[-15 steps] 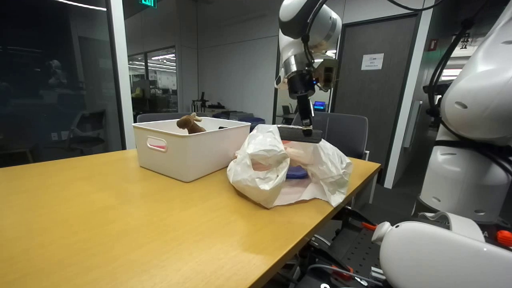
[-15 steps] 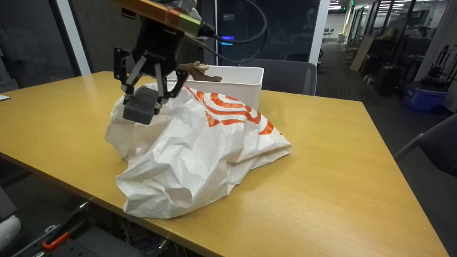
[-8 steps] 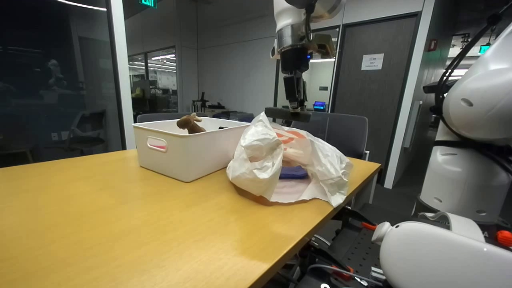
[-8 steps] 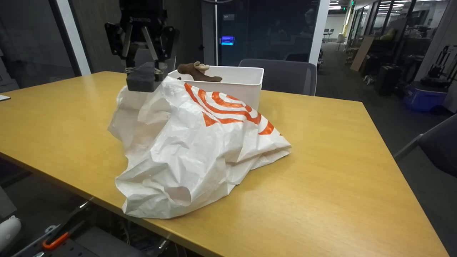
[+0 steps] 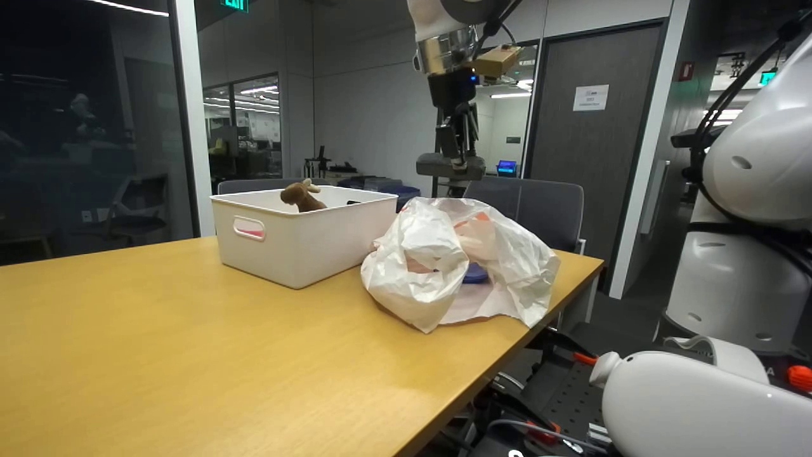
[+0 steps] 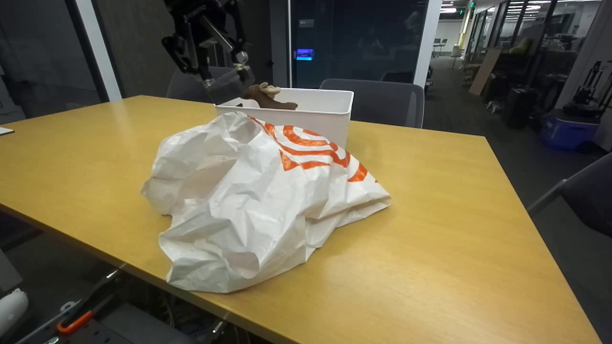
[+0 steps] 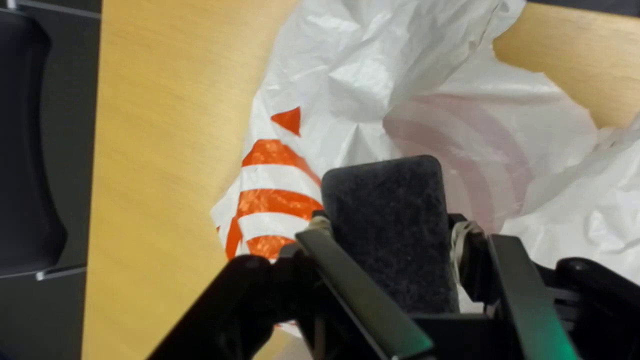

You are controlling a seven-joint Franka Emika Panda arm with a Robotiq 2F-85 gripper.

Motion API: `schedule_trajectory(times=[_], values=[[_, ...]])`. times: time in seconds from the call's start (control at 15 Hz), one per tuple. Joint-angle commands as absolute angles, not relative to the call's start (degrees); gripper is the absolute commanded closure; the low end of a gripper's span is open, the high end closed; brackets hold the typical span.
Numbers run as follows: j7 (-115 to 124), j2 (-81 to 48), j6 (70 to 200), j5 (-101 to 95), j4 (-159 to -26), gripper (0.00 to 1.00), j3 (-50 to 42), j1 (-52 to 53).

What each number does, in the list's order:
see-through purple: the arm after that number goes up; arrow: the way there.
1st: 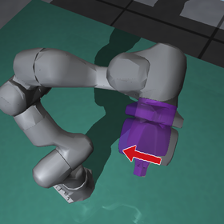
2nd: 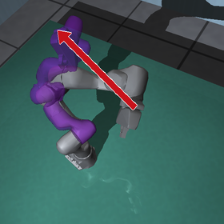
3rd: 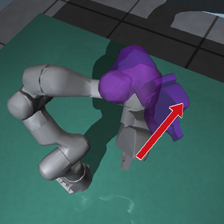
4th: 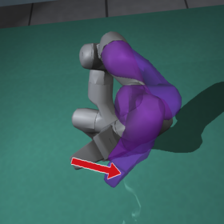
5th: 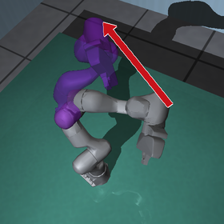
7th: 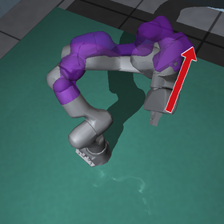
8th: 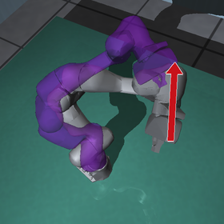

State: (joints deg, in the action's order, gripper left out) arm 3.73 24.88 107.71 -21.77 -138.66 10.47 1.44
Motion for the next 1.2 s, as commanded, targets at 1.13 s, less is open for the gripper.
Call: schedule_trajectory(times=[1.13], values=[[33.2, -14.1, 115.3, -62.9, -103.7, 0.66, 10.3, 8.5]])
